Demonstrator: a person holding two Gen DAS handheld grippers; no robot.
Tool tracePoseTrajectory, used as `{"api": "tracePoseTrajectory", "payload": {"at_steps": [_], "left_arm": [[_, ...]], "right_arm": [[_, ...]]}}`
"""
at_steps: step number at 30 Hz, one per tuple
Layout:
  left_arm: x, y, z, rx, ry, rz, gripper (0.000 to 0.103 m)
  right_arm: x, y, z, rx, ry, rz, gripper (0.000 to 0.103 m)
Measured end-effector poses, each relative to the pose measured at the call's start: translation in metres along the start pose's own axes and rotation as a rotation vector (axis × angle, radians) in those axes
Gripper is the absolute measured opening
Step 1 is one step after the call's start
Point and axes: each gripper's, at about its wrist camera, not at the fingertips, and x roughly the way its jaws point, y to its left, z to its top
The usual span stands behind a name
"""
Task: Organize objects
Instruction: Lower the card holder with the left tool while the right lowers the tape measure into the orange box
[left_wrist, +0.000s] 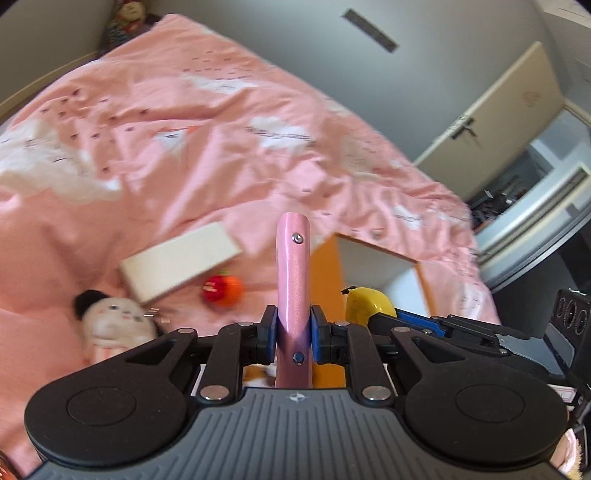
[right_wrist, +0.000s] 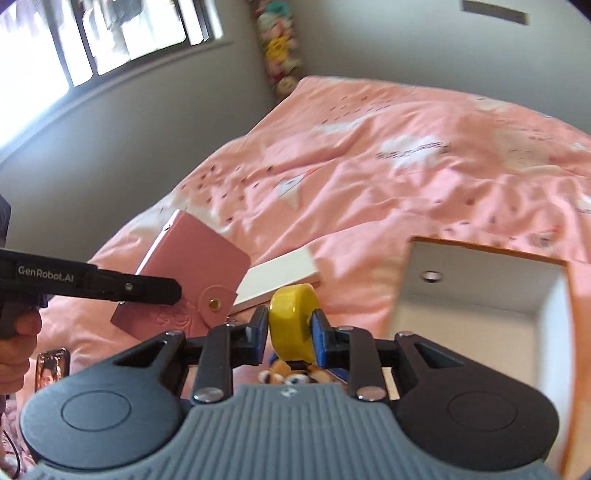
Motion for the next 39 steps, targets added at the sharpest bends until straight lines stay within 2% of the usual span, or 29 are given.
{"api": "tracePoseTrajectory", "payload": {"at_steps": [4, 7, 9, 13, 17, 21, 26, 32, 39], "left_arm": [[0.014, -0.044, -0.012, 0.024, 0.047, -0.121, 0.019], [0.040, -0.075, -0.024, 0.029, 0.116, -0.199, 0.019], [0.063, -0.092, -0.033, 0.027, 0.170, -0.237, 0.019], [0.110, -0.115, -0.051, -0.011, 0.276, -0.280, 0.019], [0.151, -0.126, -0.069, -0.037, 0.328, -0.245, 0.019], [0.179, -0.131, -0.083, -0.048, 0.375, -0.196, 0.019], [0.194, -0.142, -0.095, 0.007, 0.381, -0.134, 0.019], [0.207, -0.146, -0.106, 0.026, 0.413, -0.072, 0.020], [0.219, -0.137, -0.109, -0.020, 0.485, -0.073, 0.022]], "right_arm": [[-0.052, -0.034, -0.018, 0.055, -0.027, -0.097, 0.026], [-0.078, -0.060, -0.037, 0.100, -0.021, -0.172, 0.026], [-0.090, -0.076, -0.050, 0.132, -0.016, -0.215, 0.026], [-0.106, -0.108, -0.070, 0.225, -0.023, -0.248, 0.026], [-0.112, -0.130, -0.083, 0.280, -0.021, -0.269, 0.026], [-0.103, -0.145, -0.093, 0.316, 0.014, -0.233, 0.026], [-0.081, -0.153, -0.098, 0.313, 0.087, -0.232, 0.026], [-0.075, -0.161, -0.105, 0.358, 0.104, -0.228, 0.026], [-0.066, -0.165, -0.114, 0.378, 0.144, -0.241, 0.026]]}}
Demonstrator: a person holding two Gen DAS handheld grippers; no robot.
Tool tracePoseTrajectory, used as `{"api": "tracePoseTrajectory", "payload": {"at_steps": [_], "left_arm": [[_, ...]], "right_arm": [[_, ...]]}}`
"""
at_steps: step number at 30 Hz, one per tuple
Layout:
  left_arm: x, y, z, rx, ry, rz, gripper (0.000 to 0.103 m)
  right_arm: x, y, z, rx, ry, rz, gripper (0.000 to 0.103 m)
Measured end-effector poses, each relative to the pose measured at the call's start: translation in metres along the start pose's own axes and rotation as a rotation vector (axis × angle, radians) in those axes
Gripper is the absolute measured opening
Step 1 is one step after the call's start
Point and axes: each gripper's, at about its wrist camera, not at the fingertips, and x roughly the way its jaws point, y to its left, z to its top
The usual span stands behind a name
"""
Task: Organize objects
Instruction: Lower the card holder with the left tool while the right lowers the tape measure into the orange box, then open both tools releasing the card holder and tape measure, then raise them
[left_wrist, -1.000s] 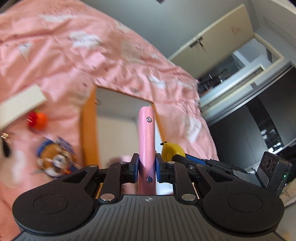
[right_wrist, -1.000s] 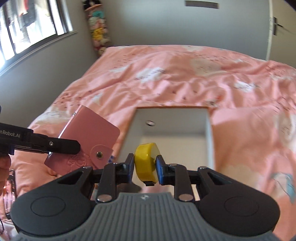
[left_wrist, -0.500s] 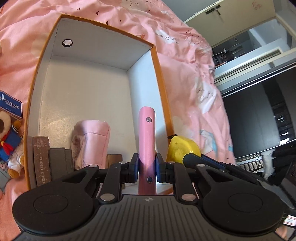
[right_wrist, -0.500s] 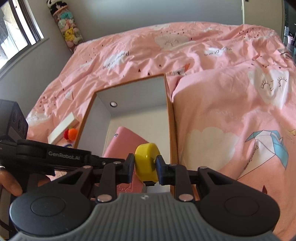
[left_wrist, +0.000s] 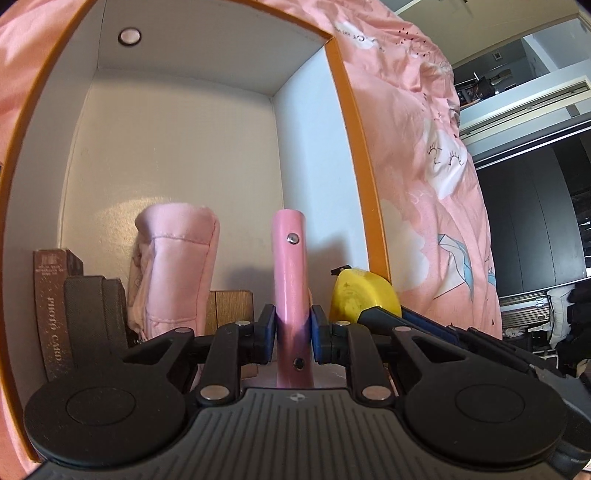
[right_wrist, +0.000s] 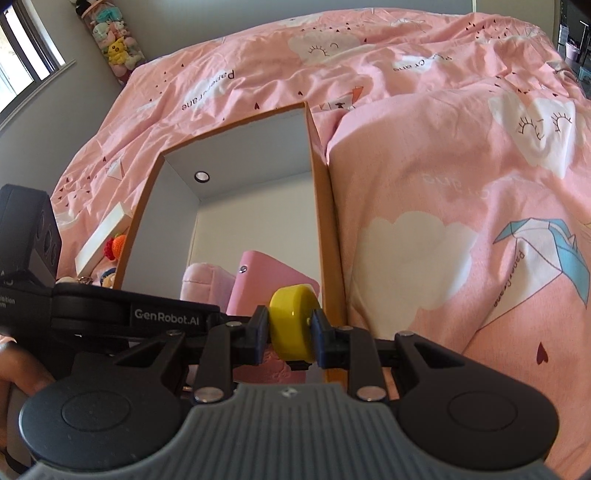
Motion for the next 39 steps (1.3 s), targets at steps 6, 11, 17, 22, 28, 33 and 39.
{"api": "tracePoseTrajectory", "payload": {"at_steps": [6, 11, 17, 22, 28, 33, 39], "left_arm": [[0.008, 0.008, 0.001, -0.035, 0.026, -0.012, 0.026], [0.002, 0.013, 0.001, -0.053, 0.029, -0.075, 0.029], [-0.020, 0.014, -0.001, -0.042, -0.010, -0.099, 0.029], [-0.049, 0.015, -0.002, 0.012, -0.117, -0.059, 0.029], [-0.071, 0.020, -0.001, 0.066, -0.200, 0.016, 0.030], [-0.076, 0.029, -0.003, 0.057, -0.203, 0.037, 0.030], [-0.090, 0.034, -0.008, 0.058, -0.224, 0.060, 0.031]], "right_arm": [[0.007, 0.002, -0.003, -0.002, 0.030, -0.013, 0.026], [0.012, 0.007, -0.004, -0.019, 0.047, -0.060, 0.026], [0.018, 0.020, -0.002, -0.073, 0.053, -0.133, 0.026], [0.026, 0.030, -0.002, -0.087, 0.091, -0.147, 0.026], [0.040, 0.039, -0.006, -0.110, 0.122, -0.218, 0.026], [0.042, 0.042, -0.008, -0.112, 0.132, -0.244, 0.026], [0.030, 0.046, -0.008, -0.114, 0.111, -0.249, 0.026]]}}
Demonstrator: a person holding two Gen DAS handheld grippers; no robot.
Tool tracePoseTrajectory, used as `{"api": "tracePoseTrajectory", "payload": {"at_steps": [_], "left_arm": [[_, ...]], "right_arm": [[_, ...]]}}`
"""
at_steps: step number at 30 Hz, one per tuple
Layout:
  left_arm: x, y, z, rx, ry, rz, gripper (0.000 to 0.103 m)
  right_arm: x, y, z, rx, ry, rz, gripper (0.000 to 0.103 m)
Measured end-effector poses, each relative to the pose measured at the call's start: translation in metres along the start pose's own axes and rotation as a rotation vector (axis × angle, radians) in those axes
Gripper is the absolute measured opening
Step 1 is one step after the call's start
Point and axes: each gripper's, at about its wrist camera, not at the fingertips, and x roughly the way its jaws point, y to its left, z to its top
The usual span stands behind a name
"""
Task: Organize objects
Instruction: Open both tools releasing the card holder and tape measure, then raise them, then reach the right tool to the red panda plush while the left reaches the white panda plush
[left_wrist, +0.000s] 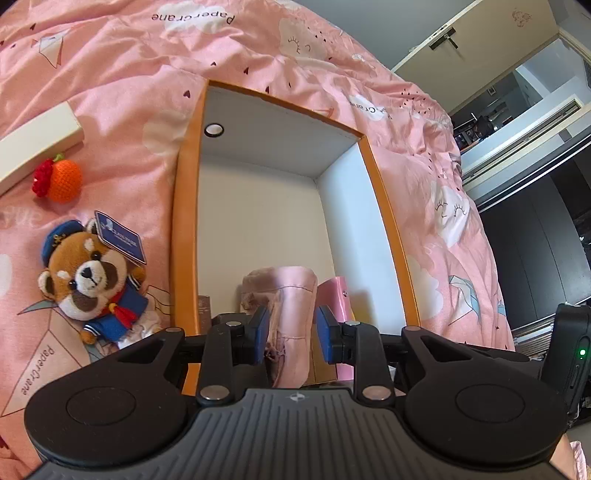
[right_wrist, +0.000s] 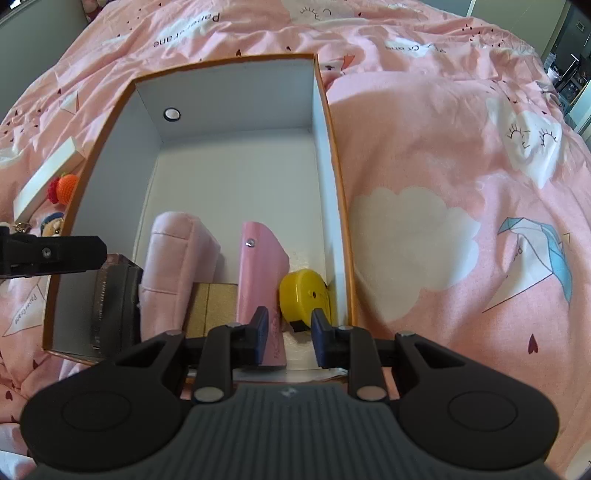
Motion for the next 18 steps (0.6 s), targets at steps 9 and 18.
{"api": "tracePoseTrajectory", "payload": {"at_steps": [9, 18], "left_arm": [[-0.036, 0.015, 0.000, -0.006, -0.050, 0.023, 0.034], [-0.066, 0.027, -0.013, 0.007, -0.140, 0.085, 0.039]], "right_arm": [[-0.039, 0.022, 0.001, -0.007, -0.135, 0.058, 0.039], [-0.075, 0.077, -0.014, -0.022, -0.379, 0.180, 0.065]]}}
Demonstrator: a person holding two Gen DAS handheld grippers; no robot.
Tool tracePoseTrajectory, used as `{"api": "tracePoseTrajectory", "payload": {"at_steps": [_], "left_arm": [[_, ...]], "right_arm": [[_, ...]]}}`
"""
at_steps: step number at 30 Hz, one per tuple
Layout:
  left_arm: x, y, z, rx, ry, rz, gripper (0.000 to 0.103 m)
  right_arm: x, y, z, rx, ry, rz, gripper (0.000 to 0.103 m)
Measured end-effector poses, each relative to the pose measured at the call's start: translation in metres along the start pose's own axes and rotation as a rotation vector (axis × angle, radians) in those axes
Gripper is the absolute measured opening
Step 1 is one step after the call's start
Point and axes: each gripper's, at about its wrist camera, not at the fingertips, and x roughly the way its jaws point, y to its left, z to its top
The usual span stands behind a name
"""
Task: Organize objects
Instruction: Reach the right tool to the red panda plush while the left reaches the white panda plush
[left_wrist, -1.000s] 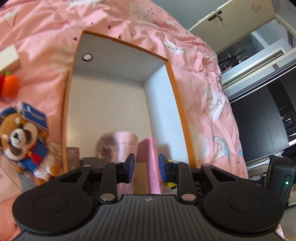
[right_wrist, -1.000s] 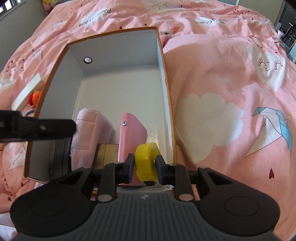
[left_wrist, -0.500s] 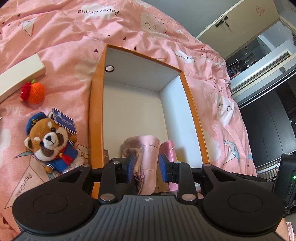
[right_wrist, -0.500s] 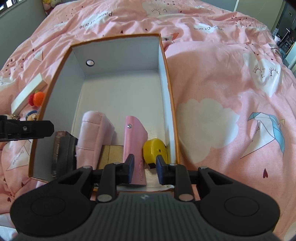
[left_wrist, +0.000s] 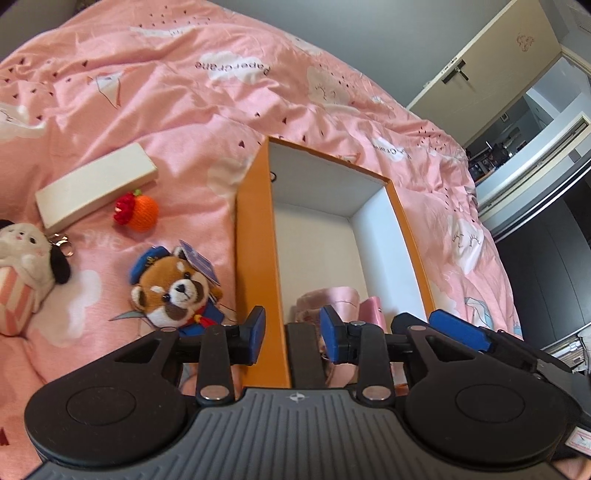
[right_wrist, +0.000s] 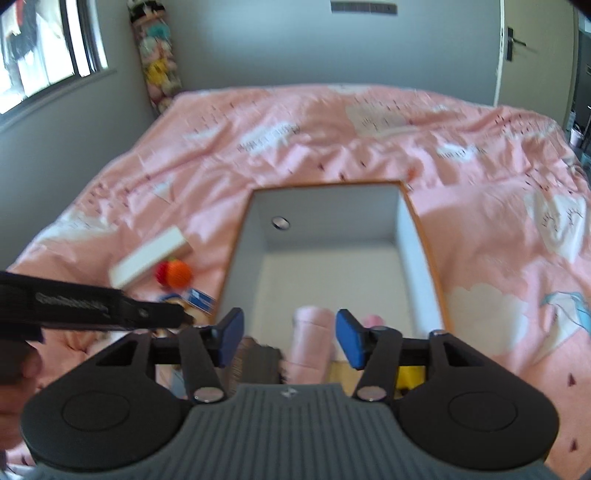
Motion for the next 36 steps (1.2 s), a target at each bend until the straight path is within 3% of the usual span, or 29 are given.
{"api": "tracePoseTrajectory", "payload": {"at_steps": [5, 9, 14, 20, 25, 27, 30, 36], "left_arm": [[-0.018, 0.016, -0.001, 0.014, -0.064, 0.065, 0.042], [-0.031, 0.039, 0.004, 0.013, -0.079, 0.102, 0.042], [-0.042, 0.069, 0.016, 0.029, -0.061, 0.136, 0.042], [-0.037, 0.104, 0.033, -0.001, 0.010, 0.121, 0.042], [-0.025, 0.109, 0.043, 0.133, 0.081, 0.175, 0.042], [-0.018, 0.110, 0.044, 0.182, 0.115, 0.190, 0.042], [-0.010, 0.112, 0.041, 0.251, 0.147, 0.221, 0.042], [-0.004, 0.129, 0.040, 0.322, 0.175, 0.318, 0.044]], "right_arm": [[0.004, 0.034, -0.008, -0.010, -0.100, 0.023, 0.068], [0.020, 0.053, -0.006, 0.005, -0.089, 0.073, 0.073], [0.044, 0.081, -0.003, -0.067, -0.083, 0.117, 0.079], [0.079, 0.104, 0.003, -0.202, -0.012, 0.148, 0.081], [0.112, 0.118, 0.003, -0.323, 0.104, 0.187, 0.078], [0.125, 0.123, -0.001, -0.356, 0.169, 0.188, 0.068], [0.143, 0.128, -0.010, -0.386, 0.237, 0.186, 0.063], [0.164, 0.138, -0.022, -0.461, 0.247, 0.122, 0.064]]}}
